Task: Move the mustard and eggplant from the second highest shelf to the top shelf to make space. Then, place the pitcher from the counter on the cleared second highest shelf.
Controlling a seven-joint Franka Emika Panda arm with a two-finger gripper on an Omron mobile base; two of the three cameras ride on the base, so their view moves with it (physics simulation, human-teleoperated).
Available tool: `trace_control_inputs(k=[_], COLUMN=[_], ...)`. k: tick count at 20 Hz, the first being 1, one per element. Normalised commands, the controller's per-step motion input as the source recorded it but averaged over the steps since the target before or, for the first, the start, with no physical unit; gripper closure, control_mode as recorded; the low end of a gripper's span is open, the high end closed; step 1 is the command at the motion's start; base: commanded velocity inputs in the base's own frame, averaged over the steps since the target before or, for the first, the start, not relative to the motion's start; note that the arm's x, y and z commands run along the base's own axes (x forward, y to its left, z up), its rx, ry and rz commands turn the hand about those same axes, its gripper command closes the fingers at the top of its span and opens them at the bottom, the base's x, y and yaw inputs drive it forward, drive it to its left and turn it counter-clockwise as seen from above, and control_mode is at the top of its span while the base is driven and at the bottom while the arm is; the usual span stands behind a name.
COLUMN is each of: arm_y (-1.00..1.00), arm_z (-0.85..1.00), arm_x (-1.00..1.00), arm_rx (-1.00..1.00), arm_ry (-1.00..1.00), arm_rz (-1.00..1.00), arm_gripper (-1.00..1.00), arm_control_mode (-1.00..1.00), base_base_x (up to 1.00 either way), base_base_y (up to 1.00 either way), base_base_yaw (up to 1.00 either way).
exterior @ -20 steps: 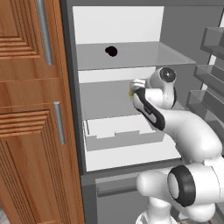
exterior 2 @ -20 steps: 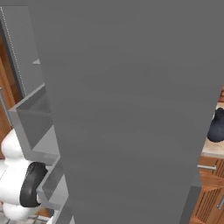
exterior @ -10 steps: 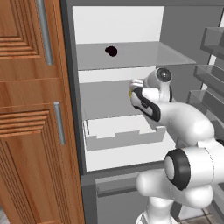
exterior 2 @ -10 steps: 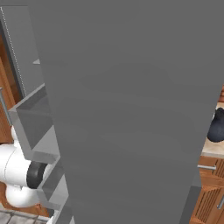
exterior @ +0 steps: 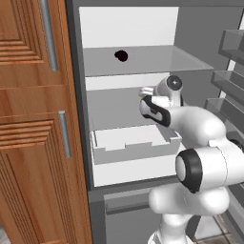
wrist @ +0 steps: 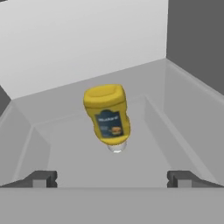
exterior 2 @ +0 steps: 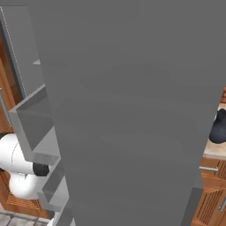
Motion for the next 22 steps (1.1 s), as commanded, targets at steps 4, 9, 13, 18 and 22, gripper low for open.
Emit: trace_control_inputs(k=[4, 9, 13, 18, 22], arm_y=[-0.05, -0.05, -0.01, -0.01, 0.0], arm_z=[-0.08, -0.07, -0.07, -0.07, -0.09], arm_x=[0.21, 0.19, 0.16, 0.16, 0.18], arm_rx=[0.0, 0.0, 0.0, 0.0, 0.0], arm_ry=[0.0, 0.0, 0.0, 0.0, 0.0], arm_rz=[0.0, 0.0, 0.0, 0.0, 0.0], arm_gripper=[-1.0, -1.0, -1.0, -1.0, -1.0], arm_control_mode=[-1.0, -1.0, -1.0, -1.0, -1.0], base_base_x=[0.0, 0.0, 0.0, 0.0, 0.0], base_base_y=[0.0, 0.0, 0.0, 0.0, 0.0], base_base_yaw=[0.0, 0.0, 0.0, 0.0, 0.0])
